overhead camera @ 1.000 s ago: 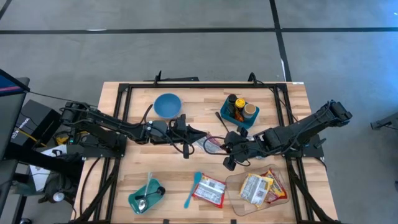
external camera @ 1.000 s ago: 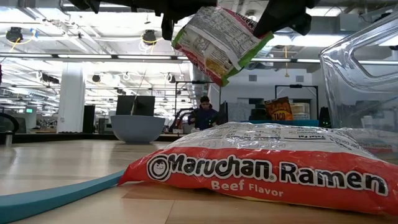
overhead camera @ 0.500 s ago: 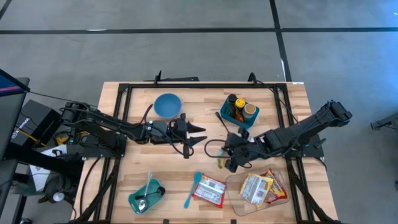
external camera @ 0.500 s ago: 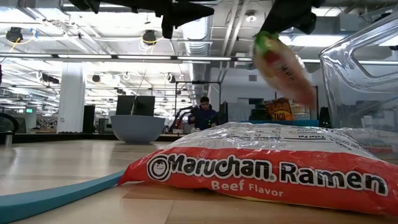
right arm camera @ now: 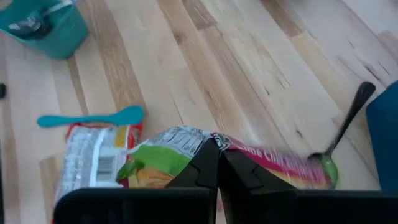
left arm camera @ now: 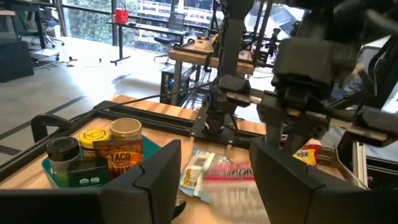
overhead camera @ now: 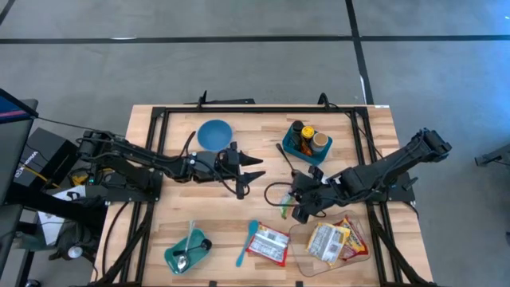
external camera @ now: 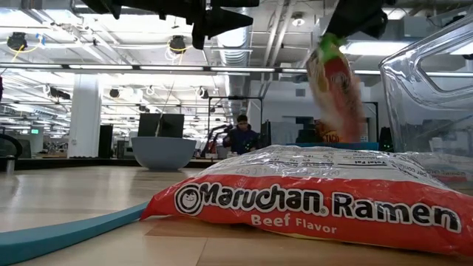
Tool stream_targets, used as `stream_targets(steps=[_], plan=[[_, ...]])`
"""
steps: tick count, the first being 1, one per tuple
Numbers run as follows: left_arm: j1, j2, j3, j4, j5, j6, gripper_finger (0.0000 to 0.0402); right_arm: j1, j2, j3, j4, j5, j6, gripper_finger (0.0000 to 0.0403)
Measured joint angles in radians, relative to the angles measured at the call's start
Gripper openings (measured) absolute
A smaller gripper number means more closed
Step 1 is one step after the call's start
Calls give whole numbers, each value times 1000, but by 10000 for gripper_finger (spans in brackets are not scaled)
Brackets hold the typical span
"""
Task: Pick & Place Food Item
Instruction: Put the pink green noodle pack into the transparent bin
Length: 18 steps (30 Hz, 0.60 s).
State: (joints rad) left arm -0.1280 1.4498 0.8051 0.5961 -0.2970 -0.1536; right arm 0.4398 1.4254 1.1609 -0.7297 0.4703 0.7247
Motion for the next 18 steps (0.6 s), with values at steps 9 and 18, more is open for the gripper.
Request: stream_targets(steps=[9,18], plan=[[0,0,0,0,1,0,175,54,-1,83,-74,13,1,0],[0,0,0,-1,2,0,174,189,-1,181,-157,34,1,0]])
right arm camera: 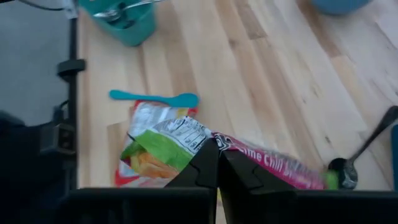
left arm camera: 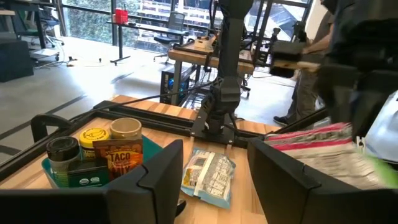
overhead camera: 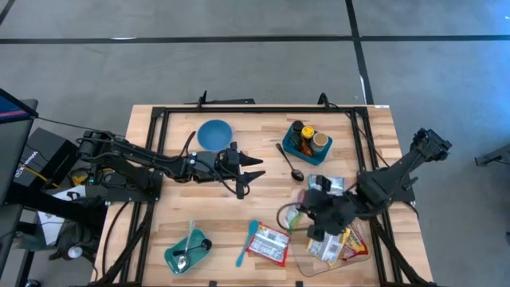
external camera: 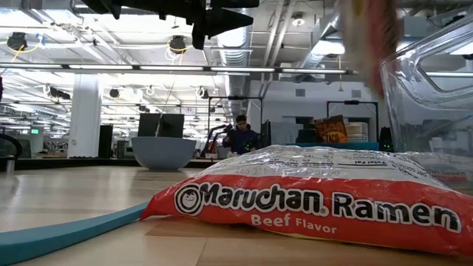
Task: Pick & Place Food Item
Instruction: Put the pink green noodle pack into the transparent bin
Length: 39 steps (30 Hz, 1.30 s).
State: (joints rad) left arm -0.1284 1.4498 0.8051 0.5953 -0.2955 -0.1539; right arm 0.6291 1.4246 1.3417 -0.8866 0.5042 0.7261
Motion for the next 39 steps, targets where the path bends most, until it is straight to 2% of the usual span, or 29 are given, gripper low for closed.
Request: stream_targets(steps=[13,19,27,39], plan=[[0,0,0,0,3,0,170,233,0,45,-132,63,218,0],[0,0,0,0,3,0,165,306,0,45,-130,100,237,0],[0,0,0,0,-2,0,165,354,3,36,-103,100,270,0],[0,0,0,0,-1,0,166,346,4,-71,-3,51,288,0]])
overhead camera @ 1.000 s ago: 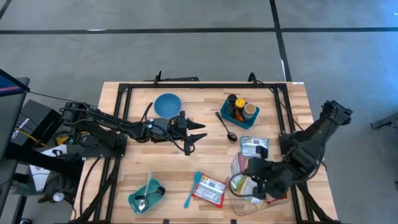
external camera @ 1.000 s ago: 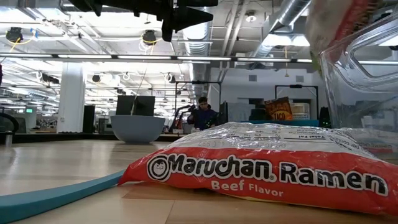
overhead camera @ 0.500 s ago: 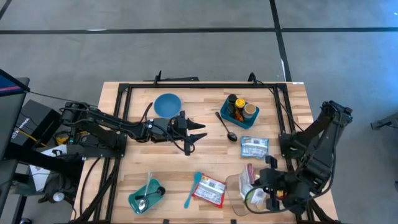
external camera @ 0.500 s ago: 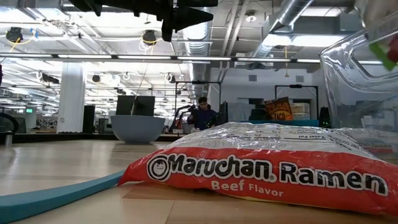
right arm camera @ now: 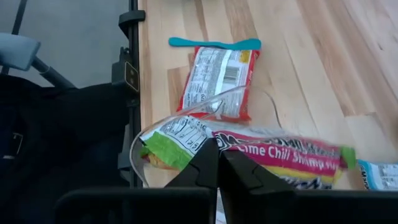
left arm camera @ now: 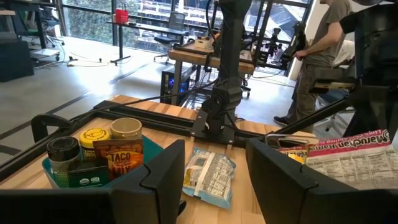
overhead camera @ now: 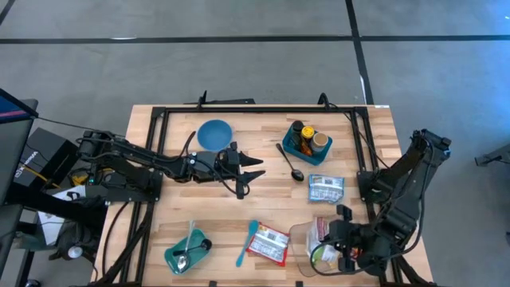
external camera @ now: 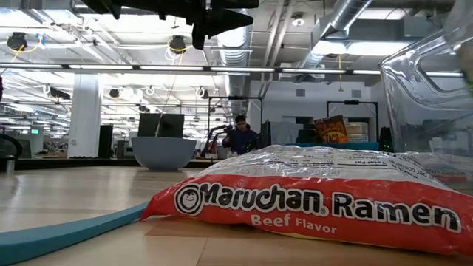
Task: Pick & Place Food Item
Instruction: Put the pink green noodle pack into the transparent bin
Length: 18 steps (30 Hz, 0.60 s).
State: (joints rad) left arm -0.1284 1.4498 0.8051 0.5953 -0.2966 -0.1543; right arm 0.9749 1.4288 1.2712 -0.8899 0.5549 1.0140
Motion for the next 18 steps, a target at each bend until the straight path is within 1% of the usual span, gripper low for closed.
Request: stream_targets(steps=[8,11,18], plan=[[0,0,0,0,0,0,166,-10,-1,-44,119,-9,-105,0],[0,0,0,0,1,0,166,-26,-1,-76,132,-34,-113,0],[0,0,0,0,1,0,166,-54,-1,-141,163,-38,-120,0]])
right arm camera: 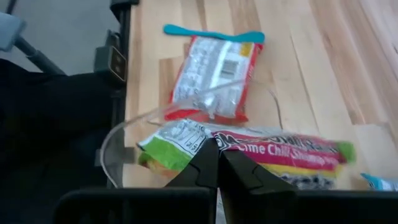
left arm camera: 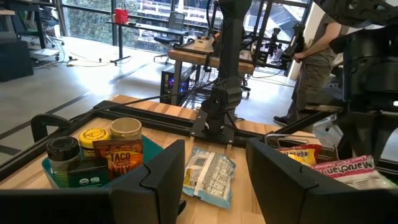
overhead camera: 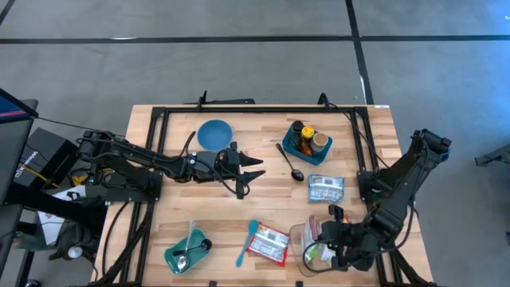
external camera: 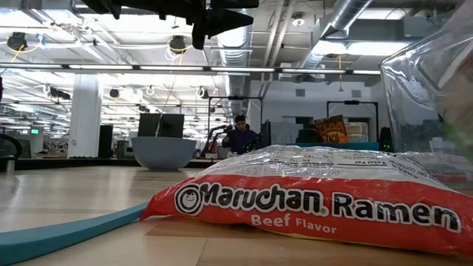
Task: Pick & Place Food Item
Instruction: Put the pink green noodle pack into the transparent bin
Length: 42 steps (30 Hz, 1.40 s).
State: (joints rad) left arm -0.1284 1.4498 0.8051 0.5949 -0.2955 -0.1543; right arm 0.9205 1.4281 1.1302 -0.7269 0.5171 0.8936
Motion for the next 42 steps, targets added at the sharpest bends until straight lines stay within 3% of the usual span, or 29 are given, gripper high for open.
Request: stream_targets(steps=[9,19,37,42], plan=[[0,0,0,0,4,0,165,-28,0,-2,79,-27,-91,0],[0,0,0,-3,3,0,163,-40,0,-88,70,-116,72,0],[0,0,0,-4,-1,0,164,7,0,-89,-83,-261,455,0],[0,0,0,-4,-1,0,164,7,0,-89,-84,-303,495,0]])
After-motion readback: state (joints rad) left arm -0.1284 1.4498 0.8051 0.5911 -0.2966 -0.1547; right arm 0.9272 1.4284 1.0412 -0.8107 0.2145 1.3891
